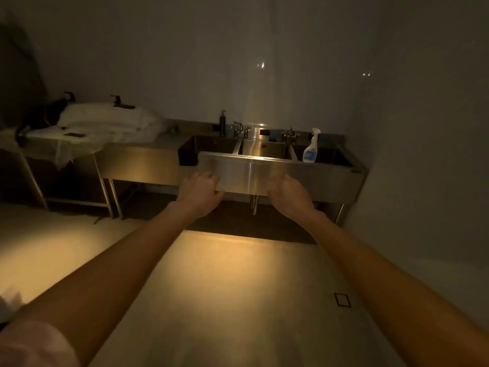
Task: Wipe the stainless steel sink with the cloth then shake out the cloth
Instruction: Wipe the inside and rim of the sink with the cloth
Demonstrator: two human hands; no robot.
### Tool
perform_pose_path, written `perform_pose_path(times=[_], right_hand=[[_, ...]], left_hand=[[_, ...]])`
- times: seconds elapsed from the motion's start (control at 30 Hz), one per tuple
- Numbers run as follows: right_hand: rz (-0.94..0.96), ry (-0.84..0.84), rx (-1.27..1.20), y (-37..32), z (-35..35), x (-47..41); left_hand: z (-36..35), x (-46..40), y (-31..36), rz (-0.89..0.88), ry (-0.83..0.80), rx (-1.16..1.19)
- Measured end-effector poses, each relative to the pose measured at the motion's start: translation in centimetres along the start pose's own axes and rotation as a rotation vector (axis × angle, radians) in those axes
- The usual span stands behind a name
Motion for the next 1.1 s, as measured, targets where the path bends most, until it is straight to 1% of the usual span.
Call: perform_pose_path(times=[0.1, 0.37, 0.63, 0.83, 0.93, 1.0, 1.1], right_hand=[[-0.008, -0.018, -0.061, 1.4, -2.1, -1.5], [0.012, -0.139, -0.063, 1.7, -8.8, -6.6], [0.036, -0.245, -0.064, -1.6, -16.9, -13.4], [0.088, -0.207, -0.051, -6.1, -19.8, -22.6], [0.09, -0.188, -0.061, -8.0, -21.3, -26.0], [0.096, -0.2, -0.051, -8.8, -23.1, -27.3], [0.081, -0.263, -0.018, -9.2, -26.3, -28.2]], left_hand=[[-2.1, -1.5, -0.4, 0.049, 0.004, -0.032], [-7.6, -3.6, -5.6, 0.204, -0.119, -0.039], [-12.0, -6.8, -13.6, 0.287, -0.178, -0.055], [-12.0, -10.8, -22.3, 0.32, -0.192, -0.036], [-11.6, -12.5, -25.8, 0.321, -0.173, -0.047], [-11.7, -13.3, -27.7, 0.319, -0.162, -0.065], [-13.0, -13.8, -30.0, 0.31, -0.187, -0.067]])
Point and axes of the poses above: each hand's wrist, its own x-axis away from the middle knuckle, its own z-axis out of the back of the hand, y = z × x, the point moved 5 cm from there along -x, towards the middle knuckle, and after that the axes turned 8 degrees about -y, right-handed, at the moved point
